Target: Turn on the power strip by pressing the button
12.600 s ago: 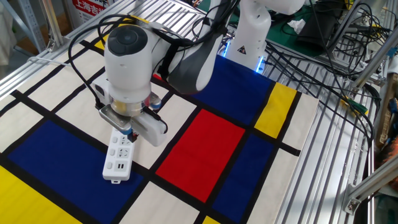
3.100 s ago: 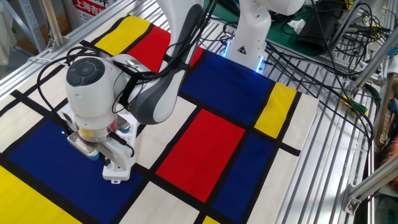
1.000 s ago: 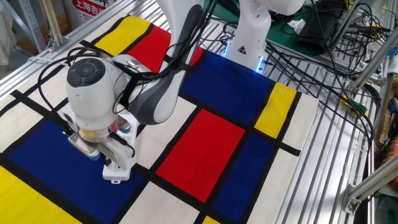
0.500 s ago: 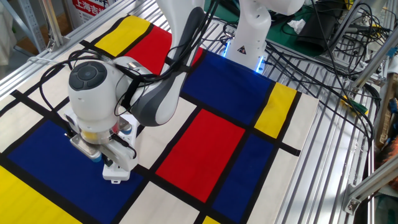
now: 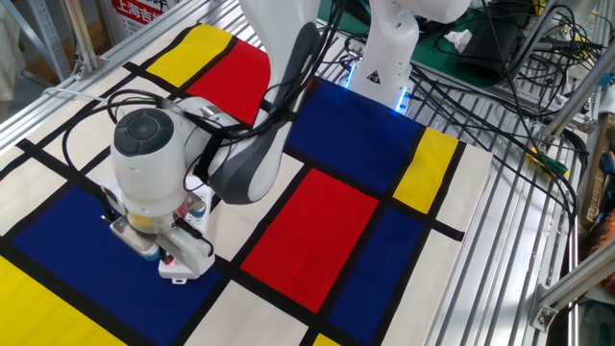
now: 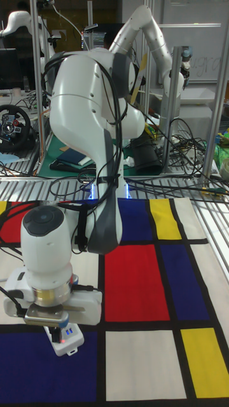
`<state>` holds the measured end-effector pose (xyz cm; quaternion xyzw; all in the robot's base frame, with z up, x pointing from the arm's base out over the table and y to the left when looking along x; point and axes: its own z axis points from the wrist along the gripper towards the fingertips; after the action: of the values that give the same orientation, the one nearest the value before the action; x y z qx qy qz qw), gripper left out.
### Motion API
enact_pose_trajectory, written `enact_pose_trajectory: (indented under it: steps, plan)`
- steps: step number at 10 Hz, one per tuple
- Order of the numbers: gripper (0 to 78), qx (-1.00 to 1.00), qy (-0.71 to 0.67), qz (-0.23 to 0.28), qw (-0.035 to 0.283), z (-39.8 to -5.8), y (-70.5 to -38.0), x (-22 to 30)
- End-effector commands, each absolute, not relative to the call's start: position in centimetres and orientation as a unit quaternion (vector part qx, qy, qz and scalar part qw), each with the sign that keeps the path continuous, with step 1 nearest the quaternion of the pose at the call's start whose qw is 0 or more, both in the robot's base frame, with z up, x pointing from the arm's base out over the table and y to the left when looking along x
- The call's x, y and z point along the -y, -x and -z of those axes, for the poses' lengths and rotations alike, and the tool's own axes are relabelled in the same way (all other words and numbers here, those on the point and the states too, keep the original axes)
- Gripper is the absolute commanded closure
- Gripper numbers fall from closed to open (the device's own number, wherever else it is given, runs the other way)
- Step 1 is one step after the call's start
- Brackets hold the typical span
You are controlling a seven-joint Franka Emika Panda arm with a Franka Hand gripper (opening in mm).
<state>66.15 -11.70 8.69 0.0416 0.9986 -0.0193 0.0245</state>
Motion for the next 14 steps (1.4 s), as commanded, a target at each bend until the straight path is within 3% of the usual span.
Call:
enact_pose_trajectory:
  steps: [1,3,8,14]
  plan:
    - [77.6,-0.998,-0.052,0.036,0.009,-8.4,-65.8,11.6]
    - [77.6,-0.998,-0.055,0.038,-0.009,-10.5,-65.1,11.9]
    - [77.6,-0.996,-0.080,0.039,-0.014,-12.1,-64.3,10.5]
    - [77.6,-0.993,-0.108,0.050,0.001,-11.0,-63.7,11.5]
